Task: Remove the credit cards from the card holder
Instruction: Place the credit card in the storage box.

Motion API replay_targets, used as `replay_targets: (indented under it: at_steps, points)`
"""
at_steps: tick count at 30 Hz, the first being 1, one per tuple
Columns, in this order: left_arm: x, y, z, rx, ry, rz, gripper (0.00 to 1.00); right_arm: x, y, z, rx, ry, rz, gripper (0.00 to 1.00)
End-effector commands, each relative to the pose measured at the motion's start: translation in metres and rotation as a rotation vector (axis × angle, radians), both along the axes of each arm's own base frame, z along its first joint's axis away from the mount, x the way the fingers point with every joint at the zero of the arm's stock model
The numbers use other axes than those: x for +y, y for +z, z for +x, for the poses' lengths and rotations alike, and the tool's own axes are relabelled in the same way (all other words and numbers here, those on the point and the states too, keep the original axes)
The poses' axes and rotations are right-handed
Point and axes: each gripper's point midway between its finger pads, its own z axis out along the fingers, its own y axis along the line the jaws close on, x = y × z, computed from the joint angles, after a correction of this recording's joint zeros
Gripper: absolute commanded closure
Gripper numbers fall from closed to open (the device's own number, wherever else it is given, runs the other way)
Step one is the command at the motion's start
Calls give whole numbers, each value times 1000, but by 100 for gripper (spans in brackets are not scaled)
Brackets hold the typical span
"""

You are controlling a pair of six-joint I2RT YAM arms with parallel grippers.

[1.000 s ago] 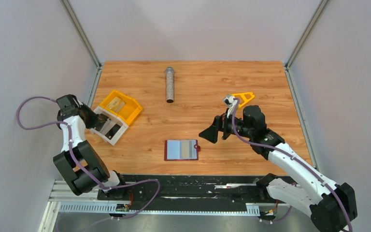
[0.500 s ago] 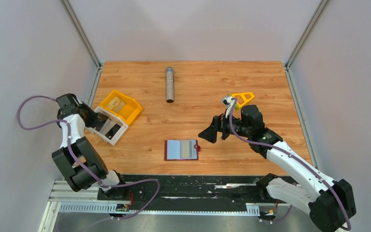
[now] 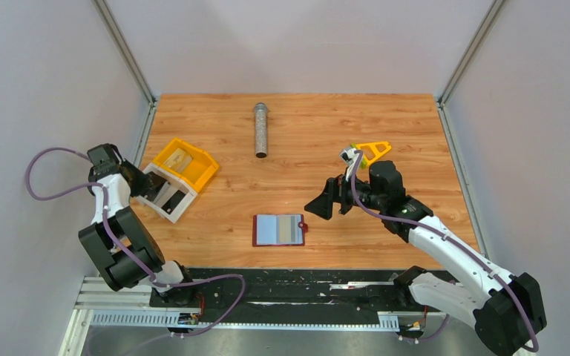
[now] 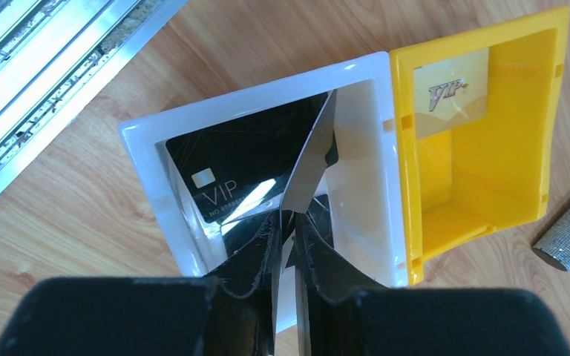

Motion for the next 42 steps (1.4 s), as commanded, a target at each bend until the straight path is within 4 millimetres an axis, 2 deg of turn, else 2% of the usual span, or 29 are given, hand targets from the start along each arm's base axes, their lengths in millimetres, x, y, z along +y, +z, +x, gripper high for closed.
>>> replay_targets:
  at_steps: [1, 16, 33, 39, 42]
  points:
    - [19, 11, 3, 0, 58, 46, 81, 2, 13, 6, -49, -3, 19, 0]
    - [23, 9, -3, 28, 83, 66, 67, 1, 13, 6, -50, -7, 19, 0]
    - [26, 12, -1, 33, 92, 72, 62, 0, 12, 7, -52, -15, 15, 0]
    - [16, 24, 6, -17, 32, 44, 61, 0, 10, 9, -44, -21, 11, 0]
    - [9, 38, 10, -57, -1, 27, 62, 0, 8, 11, -20, -39, 3, 0]
